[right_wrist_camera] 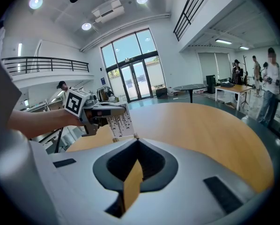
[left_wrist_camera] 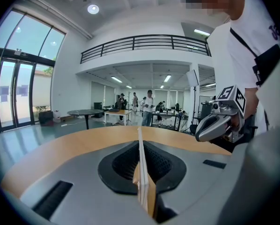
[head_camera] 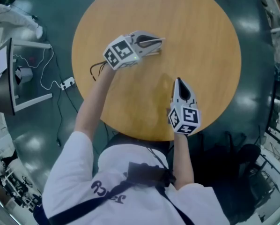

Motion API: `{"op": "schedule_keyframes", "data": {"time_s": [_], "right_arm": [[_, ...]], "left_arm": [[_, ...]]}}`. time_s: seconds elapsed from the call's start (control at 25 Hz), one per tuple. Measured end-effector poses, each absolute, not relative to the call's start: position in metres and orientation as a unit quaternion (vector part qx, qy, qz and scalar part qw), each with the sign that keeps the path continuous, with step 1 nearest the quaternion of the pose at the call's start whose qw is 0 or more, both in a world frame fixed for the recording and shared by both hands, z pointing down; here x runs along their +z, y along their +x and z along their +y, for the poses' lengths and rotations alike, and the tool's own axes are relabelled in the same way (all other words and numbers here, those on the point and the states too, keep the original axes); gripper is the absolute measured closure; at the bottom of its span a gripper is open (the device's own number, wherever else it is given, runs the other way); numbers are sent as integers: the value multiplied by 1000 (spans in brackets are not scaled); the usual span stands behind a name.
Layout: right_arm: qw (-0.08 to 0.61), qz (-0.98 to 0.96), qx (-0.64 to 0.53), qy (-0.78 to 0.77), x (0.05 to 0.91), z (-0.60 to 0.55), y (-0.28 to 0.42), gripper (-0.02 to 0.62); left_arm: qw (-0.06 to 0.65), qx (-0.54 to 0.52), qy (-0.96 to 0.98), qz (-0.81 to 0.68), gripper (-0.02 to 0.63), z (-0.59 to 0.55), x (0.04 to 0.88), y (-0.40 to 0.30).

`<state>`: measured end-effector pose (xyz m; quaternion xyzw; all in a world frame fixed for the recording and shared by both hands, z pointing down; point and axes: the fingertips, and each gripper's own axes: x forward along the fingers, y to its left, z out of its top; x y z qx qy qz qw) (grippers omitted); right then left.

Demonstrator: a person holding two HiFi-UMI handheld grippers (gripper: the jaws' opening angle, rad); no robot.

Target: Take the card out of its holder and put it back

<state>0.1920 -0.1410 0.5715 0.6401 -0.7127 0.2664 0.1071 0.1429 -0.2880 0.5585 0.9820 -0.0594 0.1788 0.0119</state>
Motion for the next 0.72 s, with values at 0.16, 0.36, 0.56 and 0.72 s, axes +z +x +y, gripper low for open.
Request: {"op": "schedule_keyframes", "data": {"time_s": [0.16, 0.36, 0.56, 0.72], "right_arm": [[106, -710, 266, 643, 574, -142, 193, 588], [107, -708, 269, 644, 575, -142, 193, 588], [108, -706, 272, 645, 577, -138, 198, 588], [112, -705, 275, 644, 579, -138, 198, 588]], "left_arm": [[18, 170, 983, -62, 577, -291, 559, 141], [33, 154, 986, -62, 577, -294, 555, 137], [32, 150, 987, -51, 577, -288, 563, 136], [37, 149, 987, -52, 577, -284, 578, 134]]}}
